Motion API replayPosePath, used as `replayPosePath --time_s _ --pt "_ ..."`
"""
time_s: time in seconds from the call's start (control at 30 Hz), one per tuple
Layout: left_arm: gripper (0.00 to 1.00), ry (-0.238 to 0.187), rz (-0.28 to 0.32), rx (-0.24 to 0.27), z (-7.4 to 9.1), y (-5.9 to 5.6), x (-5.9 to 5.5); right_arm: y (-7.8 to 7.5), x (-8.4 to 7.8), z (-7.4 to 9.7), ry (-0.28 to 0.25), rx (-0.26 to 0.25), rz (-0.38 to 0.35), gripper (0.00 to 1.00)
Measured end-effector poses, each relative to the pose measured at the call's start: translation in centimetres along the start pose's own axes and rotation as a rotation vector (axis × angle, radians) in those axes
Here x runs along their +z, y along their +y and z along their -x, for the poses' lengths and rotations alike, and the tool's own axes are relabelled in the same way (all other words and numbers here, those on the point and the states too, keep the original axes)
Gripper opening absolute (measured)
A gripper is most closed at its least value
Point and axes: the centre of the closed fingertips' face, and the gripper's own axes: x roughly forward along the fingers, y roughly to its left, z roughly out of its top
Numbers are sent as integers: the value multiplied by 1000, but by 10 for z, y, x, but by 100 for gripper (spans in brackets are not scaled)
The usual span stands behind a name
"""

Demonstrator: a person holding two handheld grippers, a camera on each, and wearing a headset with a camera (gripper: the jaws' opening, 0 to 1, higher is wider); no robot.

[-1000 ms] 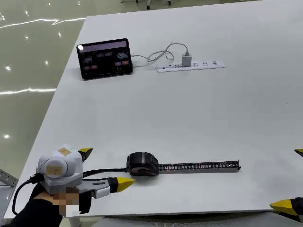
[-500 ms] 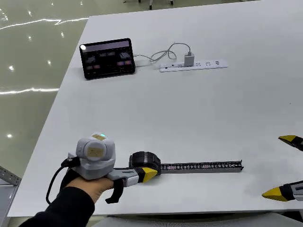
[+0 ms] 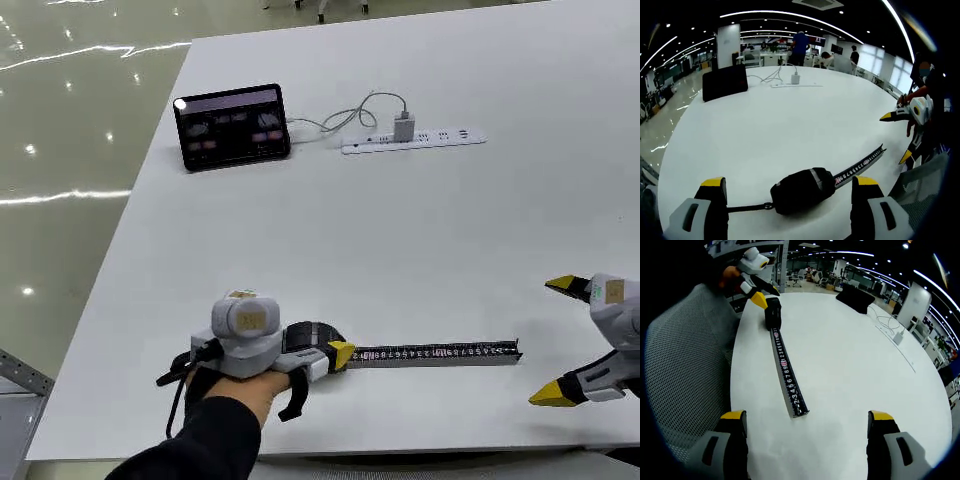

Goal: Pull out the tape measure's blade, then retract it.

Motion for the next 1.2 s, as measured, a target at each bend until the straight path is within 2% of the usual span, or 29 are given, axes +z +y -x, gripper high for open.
replayPosePath --time_s 0.07,0.1,0.17,0.27,0.43,0.5,0.57,0.6,0.63,0.67,0.73,0.83,1.0,1.07,1.2 --pt "100 -26 0 -14 -3 -1 1 -2 2 -4 4 6 26 96" --pt "100 -20 1 -11 -4 1 0 -2 5 -7 1 16 59 95" --pt "100 -15 13 -15 -7 2 -3 -4 5 -12 15 28 63 93" --pt "100 -11 -2 -31 -10 -5 -6 -5 5 -18 34 53 93 88" --pt "100 -6 -22 -41 -12 -8 -8 -2 -2 -22 59 106 104 69" --pt "100 4 -26 -31 -16 -6 -10 1 -9 -24 97 122 151 63" --pt "100 -8 -22 -24 -18 -5 -8 5 -8 -25 91 144 137 57" --pt "100 -30 -31 -18 -22 -5 -6 9 -10 -25 96 171 118 51" --pt "100 -21 -27 -17 -25 -5 -6 11 -11 -25 102 179 124 43" --pt "100 -38 -8 -13 -26 -5 -2 12 -12 -25 111 185 134 40" --pt "100 -38 -27 -10 -28 -6 -2 13 -13 -25 120 200 135 35" --pt "100 -23 -31 -16 -27 -8 -5 12 -12 -28 127 211 137 28" --pt "100 -2 -34 -18 -28 -8 -11 15 -14 -30 148 229 142 20" --pt "100 6 -33 -21 -28 -9 -13 17 -15 -31 156 242 123 18" --pt "94 32 -11 -13 -28 -8 -17 14 -13 -33 168 243 139 12"
